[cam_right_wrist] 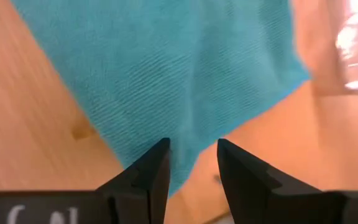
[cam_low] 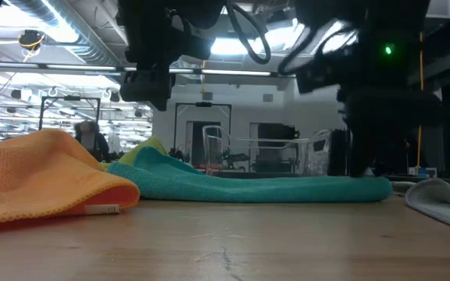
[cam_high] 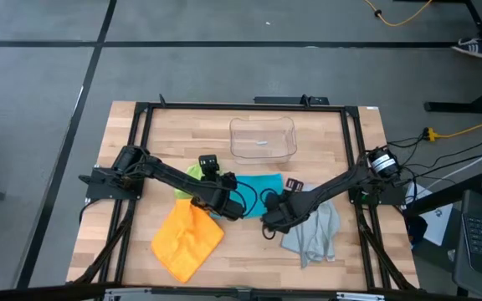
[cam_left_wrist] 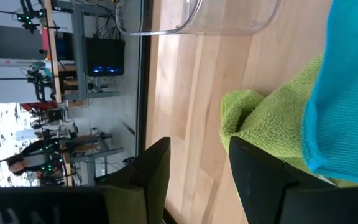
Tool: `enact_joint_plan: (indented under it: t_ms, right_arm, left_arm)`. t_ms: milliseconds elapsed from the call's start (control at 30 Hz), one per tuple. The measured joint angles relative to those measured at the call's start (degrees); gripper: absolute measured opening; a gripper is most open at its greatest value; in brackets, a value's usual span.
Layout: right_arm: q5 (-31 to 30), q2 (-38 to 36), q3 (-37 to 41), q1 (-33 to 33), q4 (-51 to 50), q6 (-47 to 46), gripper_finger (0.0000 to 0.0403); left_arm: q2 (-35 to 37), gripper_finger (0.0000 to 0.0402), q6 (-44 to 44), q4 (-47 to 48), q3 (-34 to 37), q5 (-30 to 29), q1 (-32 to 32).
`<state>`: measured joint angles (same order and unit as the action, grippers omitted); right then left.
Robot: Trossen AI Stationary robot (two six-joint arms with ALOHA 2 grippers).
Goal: Fold microfiber towels
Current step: Fold the blue towel
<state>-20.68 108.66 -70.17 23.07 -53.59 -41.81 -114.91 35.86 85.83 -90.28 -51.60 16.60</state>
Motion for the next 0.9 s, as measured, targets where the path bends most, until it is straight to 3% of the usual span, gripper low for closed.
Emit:
enact_joint_plan:
  t_ms: [233, 500, 633, 900]
  right_arm:
    - [10.6, 0.0, 3.1, 0.6, 14.8, 0.5, 0.0135]
    - [22.9, 0.0, 3.1, 3.0, 33.3, 13.4, 0.0135]
    - [28.1, 0.0, 2.8, 4.5, 33.2, 18.4, 0.0135]
    - [27.9, 0.0, 2.5, 5.3, 30.7, 18.1, 0.0135]
  left_arm:
    - [0.0, 0.0157, 0.0, -0.6, 0.0, 0.0, 0.0]
    - [0.0, 0.0157, 0.0, -1.0, 0.0, 0.0, 0.0]
    - [0.0, 0.0157, -0.1, -1.0, 0.0, 0.0, 0.0]
    - [0.0, 0.0157, -0.4, -1.0, 0.0, 0.0, 0.0]
